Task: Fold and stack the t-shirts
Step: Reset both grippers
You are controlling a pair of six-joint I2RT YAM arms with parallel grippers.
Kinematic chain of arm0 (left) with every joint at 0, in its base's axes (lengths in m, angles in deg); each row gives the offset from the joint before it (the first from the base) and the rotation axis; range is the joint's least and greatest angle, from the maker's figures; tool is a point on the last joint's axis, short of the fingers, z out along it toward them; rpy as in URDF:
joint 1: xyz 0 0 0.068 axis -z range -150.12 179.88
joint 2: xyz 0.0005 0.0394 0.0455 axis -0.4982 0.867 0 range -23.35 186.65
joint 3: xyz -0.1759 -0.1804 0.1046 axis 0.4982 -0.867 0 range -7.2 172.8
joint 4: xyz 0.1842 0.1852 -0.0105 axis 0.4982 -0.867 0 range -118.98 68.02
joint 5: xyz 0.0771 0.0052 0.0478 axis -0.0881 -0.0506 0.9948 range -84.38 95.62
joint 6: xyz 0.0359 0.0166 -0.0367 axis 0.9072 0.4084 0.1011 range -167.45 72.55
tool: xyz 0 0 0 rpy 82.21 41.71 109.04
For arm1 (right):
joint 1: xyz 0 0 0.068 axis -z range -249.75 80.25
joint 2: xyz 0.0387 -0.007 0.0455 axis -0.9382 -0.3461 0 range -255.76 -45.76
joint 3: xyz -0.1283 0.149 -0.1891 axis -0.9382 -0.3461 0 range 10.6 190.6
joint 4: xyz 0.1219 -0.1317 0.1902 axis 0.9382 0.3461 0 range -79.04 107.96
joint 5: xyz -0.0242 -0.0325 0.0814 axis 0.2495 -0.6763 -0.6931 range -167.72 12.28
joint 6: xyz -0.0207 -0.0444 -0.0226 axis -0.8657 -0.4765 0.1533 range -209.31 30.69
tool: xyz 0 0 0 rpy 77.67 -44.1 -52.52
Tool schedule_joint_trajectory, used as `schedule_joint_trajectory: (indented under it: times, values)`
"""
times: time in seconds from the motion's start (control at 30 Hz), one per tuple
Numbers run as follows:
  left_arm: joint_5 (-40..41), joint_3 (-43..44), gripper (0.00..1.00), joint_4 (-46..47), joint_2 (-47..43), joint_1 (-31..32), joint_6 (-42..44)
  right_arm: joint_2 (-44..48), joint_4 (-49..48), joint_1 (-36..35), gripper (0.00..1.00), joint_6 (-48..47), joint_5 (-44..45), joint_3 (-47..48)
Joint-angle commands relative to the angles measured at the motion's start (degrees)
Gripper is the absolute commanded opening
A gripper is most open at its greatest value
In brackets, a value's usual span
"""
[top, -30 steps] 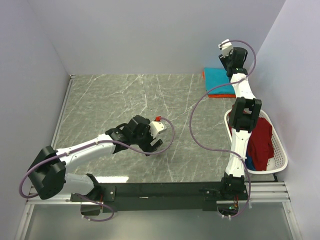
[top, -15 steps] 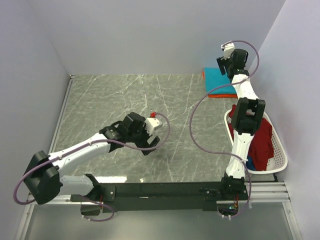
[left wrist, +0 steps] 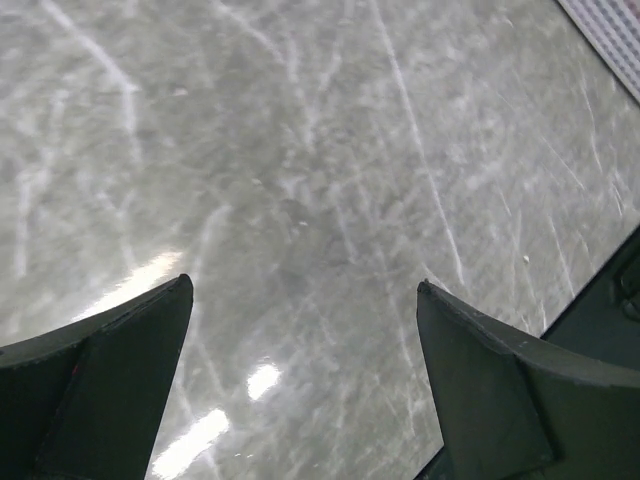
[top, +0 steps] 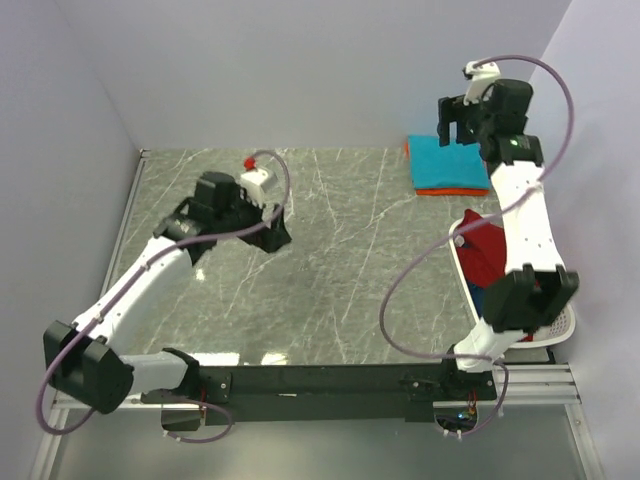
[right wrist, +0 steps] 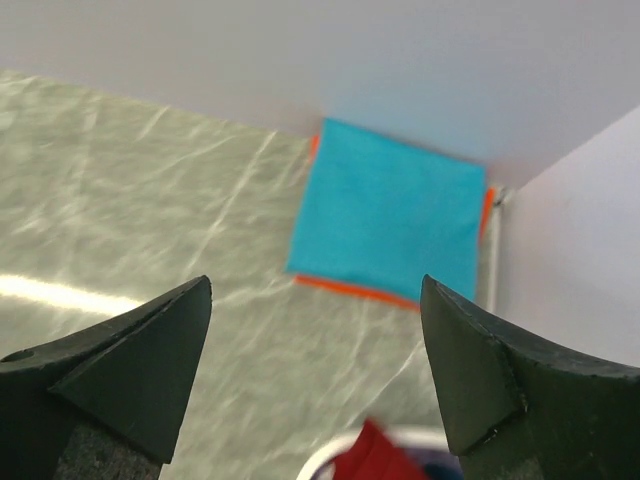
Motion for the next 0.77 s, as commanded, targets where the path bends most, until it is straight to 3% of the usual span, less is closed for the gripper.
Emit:
schedule_joint_trajectory:
  times: [0.0,0.1,0.23,0.5,0.73]
  values:
    - [-7.7,7.1,0.99,-6.0,4.9,-5.2,2.4,6.2,10.8,0.6,0.91,6.0,-5.1,-4.0]
    - [-8.7,12.2,1.00,-10.3,9.7,-10.8,2.6,12.8,14.6,0.5,0.92,6.9,-8.8,-12.3]
    - [-11.7,13.5,1.00,-11.8,11.9,-18.8,-0.2,24.2,12.2,0.4,0.92,8.5,-12.1,-28.7]
    - [-3.7,2.0,0.99,-7.6,7.1,-19.6,-0.5,37.6,7.5,-0.1,0.93,9.3,-15.3,-50.8]
    - [2.0,-2.4,0.99,-6.0,0.2,-19.6,-0.5,43.0,5.6,-0.3,0.94,10.4,-16.0,-57.7]
